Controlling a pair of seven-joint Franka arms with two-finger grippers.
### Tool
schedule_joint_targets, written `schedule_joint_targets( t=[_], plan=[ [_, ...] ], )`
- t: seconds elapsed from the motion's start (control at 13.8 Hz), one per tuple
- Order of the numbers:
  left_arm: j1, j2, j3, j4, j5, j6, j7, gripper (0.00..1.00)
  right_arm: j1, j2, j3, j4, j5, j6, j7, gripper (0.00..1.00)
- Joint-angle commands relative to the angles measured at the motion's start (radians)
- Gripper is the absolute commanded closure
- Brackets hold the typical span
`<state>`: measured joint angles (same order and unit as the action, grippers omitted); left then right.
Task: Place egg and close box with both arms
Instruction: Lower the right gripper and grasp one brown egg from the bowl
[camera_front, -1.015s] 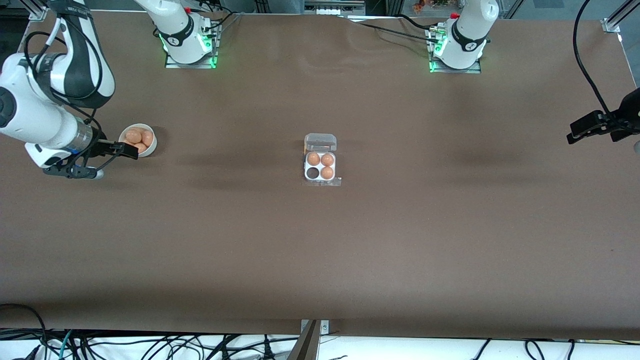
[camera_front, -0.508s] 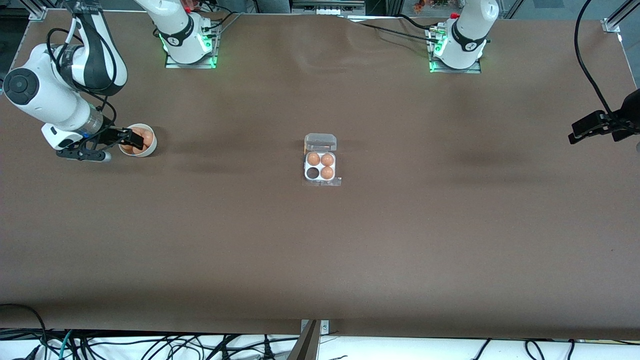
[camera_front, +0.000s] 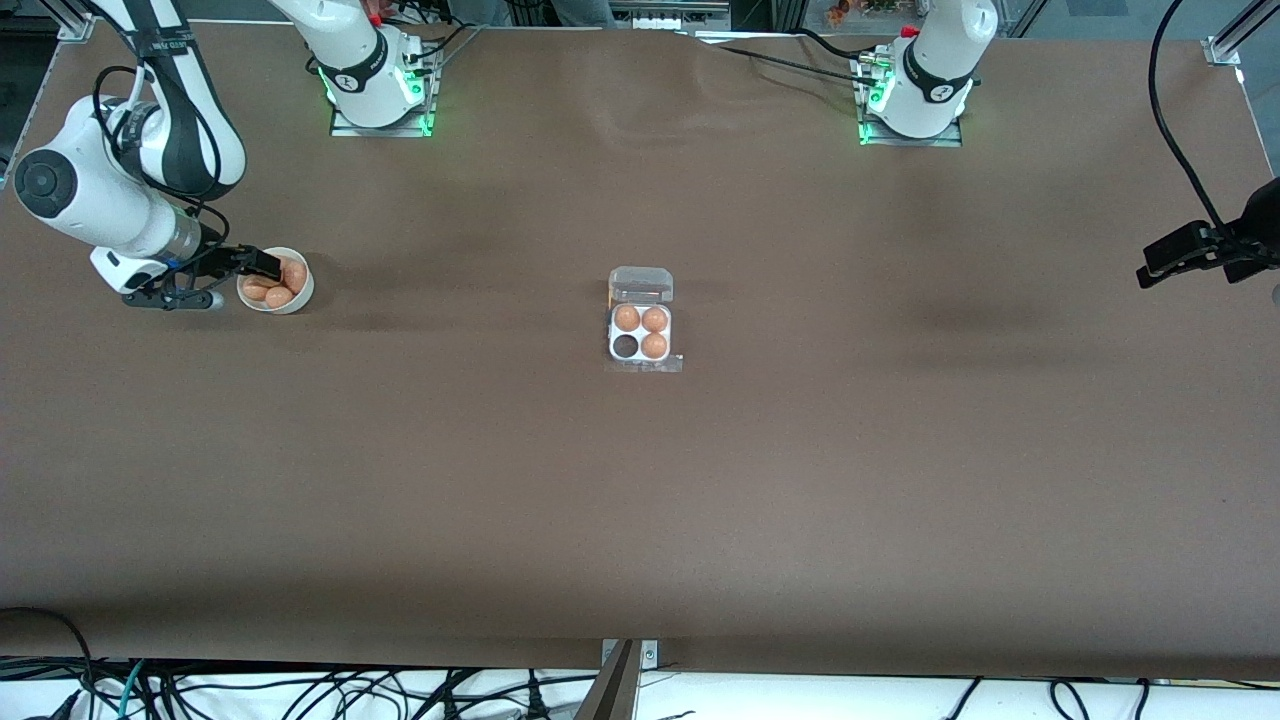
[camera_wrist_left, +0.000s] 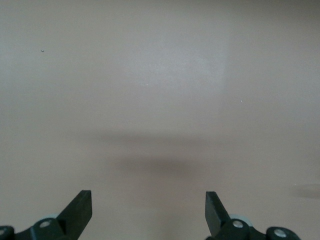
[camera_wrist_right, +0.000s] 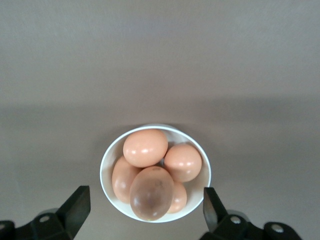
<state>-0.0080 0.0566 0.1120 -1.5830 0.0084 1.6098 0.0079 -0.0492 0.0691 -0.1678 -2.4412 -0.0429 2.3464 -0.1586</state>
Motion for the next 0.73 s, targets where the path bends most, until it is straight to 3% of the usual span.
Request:
schedule_joint_targets(
  t=[0.0, 0.51, 0.65],
  plan=[
    [0.003, 0.012, -0.006, 0.032, 0.013, -0.014, 0.003, 0.00, -0.004, -0.005, -0.001, -0.027, -0.009, 0.016, -0.016, 0.00],
    [0.003, 0.012, -0.008, 0.032, 0.012, -0.016, 0.001, 0.00, -0.004, 0.029, -0.001, -0.025, -0.009, -0.004, -0.022, 0.00],
    [0.003, 0.012, -0.008, 0.032, 0.012, -0.018, 0.000, 0.00, -0.004, 0.038, -0.001, -0.025, -0.009, -0.004, -0.022, 0.07]
  ],
)
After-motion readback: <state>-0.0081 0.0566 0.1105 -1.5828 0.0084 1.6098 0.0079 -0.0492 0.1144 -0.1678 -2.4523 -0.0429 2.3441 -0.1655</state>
